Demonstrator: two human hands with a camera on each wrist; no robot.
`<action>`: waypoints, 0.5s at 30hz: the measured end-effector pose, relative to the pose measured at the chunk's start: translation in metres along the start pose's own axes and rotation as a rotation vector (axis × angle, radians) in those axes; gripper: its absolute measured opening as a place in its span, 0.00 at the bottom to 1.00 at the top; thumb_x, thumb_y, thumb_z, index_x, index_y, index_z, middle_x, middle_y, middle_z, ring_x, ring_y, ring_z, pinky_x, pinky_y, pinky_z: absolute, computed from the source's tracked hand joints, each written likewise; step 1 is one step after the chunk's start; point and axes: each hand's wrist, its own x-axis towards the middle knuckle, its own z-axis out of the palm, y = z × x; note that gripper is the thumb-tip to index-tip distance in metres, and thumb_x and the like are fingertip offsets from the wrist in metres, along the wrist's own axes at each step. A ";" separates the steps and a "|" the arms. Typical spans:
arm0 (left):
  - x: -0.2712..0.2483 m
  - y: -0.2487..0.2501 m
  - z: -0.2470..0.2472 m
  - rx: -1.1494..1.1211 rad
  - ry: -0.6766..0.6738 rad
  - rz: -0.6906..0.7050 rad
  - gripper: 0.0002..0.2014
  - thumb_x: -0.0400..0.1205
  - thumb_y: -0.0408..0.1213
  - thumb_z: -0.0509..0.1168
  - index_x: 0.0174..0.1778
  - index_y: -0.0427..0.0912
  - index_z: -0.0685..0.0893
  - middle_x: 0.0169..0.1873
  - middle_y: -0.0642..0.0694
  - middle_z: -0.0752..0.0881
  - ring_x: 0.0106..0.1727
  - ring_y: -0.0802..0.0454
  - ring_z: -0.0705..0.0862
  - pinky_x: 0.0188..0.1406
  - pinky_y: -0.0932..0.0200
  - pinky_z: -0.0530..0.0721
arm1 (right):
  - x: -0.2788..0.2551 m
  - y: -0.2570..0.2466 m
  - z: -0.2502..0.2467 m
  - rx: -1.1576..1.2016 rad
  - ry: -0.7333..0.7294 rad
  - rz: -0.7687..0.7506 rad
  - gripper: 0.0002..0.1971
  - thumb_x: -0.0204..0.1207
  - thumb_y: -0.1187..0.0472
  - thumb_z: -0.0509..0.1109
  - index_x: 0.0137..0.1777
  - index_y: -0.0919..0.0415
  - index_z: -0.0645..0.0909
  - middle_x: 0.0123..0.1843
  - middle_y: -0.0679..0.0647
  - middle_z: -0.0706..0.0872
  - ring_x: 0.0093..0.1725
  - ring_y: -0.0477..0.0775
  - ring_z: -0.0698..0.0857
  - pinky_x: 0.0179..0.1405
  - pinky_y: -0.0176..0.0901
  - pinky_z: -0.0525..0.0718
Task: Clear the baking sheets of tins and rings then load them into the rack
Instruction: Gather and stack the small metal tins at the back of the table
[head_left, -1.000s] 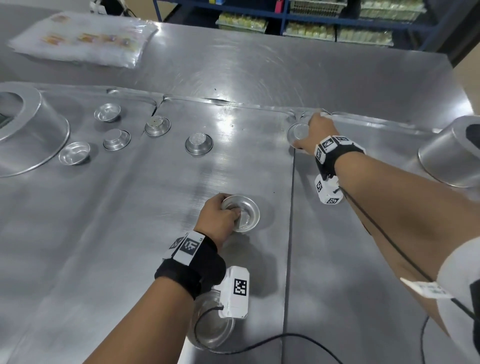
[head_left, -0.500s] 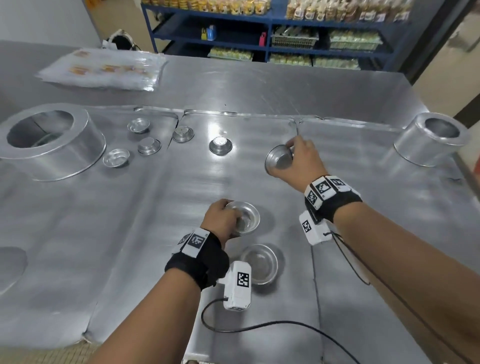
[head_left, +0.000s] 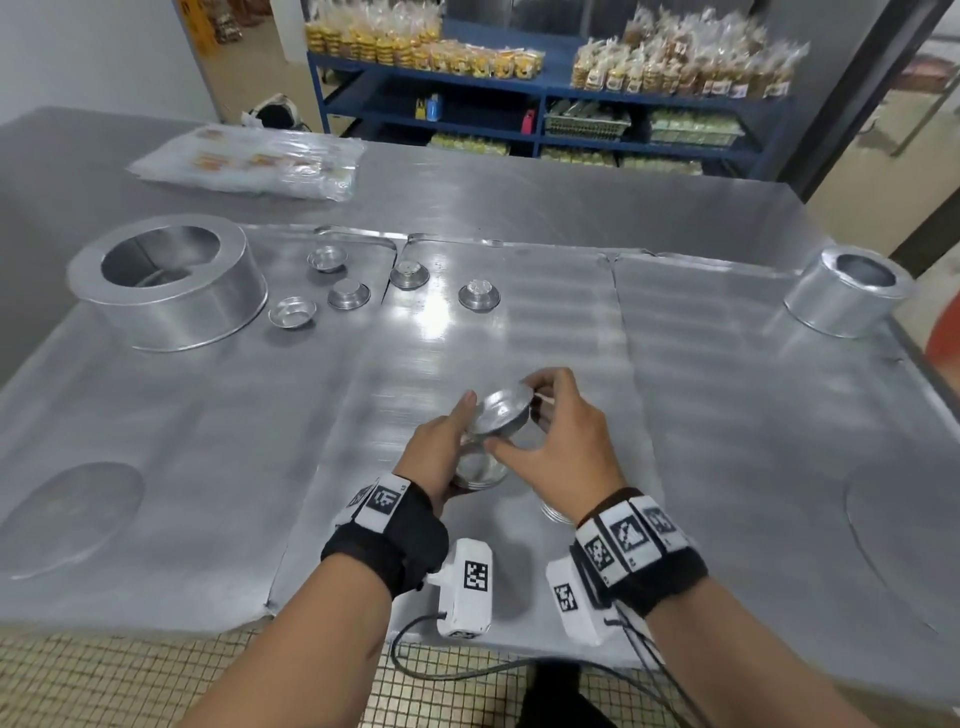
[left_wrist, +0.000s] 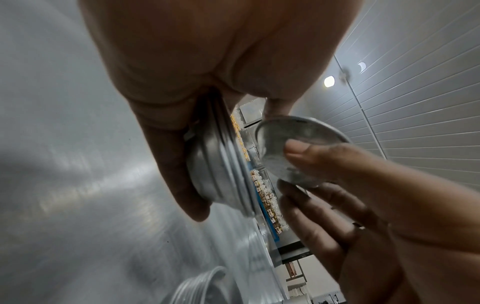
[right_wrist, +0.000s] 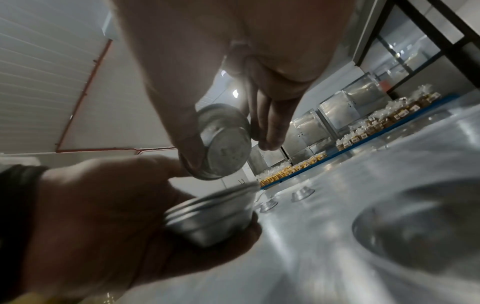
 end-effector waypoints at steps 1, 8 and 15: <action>-0.005 0.001 -0.004 -0.015 -0.009 0.009 0.32 0.78 0.63 0.68 0.60 0.36 0.88 0.51 0.35 0.92 0.48 0.42 0.91 0.45 0.51 0.88 | -0.008 -0.002 0.008 0.013 -0.002 0.004 0.35 0.58 0.51 0.87 0.62 0.48 0.70 0.55 0.44 0.85 0.55 0.45 0.87 0.56 0.48 0.89; -0.028 0.003 -0.033 -0.004 0.080 0.045 0.13 0.79 0.28 0.66 0.58 0.30 0.86 0.46 0.29 0.89 0.39 0.39 0.89 0.32 0.55 0.85 | -0.030 -0.018 0.052 0.039 -0.034 0.062 0.36 0.57 0.52 0.86 0.63 0.47 0.70 0.55 0.43 0.89 0.54 0.43 0.89 0.56 0.43 0.88; -0.034 0.006 -0.069 0.046 0.174 0.086 0.15 0.78 0.20 0.61 0.60 0.34 0.83 0.51 0.29 0.88 0.49 0.33 0.90 0.34 0.52 0.87 | -0.025 -0.026 0.079 0.135 -0.248 0.155 0.41 0.55 0.49 0.80 0.71 0.50 0.72 0.62 0.41 0.87 0.64 0.43 0.85 0.70 0.47 0.81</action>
